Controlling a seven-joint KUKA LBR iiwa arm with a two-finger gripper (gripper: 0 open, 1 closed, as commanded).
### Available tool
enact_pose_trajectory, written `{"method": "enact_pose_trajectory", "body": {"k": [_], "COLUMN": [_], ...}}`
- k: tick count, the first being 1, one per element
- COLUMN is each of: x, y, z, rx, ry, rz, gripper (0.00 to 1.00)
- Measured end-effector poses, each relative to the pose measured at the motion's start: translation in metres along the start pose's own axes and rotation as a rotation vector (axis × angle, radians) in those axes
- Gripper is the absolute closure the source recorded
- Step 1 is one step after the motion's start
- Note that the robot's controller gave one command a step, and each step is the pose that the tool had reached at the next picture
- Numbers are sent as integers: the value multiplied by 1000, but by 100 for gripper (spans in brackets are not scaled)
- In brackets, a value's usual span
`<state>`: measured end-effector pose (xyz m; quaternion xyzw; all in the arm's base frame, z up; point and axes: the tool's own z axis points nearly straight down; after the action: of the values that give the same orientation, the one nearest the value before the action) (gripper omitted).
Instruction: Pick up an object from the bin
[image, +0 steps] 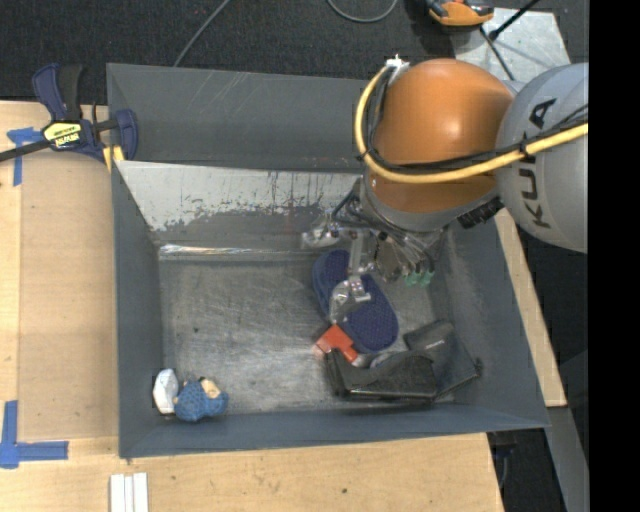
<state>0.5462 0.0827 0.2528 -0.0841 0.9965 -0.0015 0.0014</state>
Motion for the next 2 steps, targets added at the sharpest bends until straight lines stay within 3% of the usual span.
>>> {"method": "enact_pose_trajectory", "body": {"k": [1, 2], "x": [32, 27], "y": [-75, -67], "z": [57, 168], "rx": [0, -5], "ry": [7, -10], "rz": [-66, 143], "gripper": [0, 0]}}
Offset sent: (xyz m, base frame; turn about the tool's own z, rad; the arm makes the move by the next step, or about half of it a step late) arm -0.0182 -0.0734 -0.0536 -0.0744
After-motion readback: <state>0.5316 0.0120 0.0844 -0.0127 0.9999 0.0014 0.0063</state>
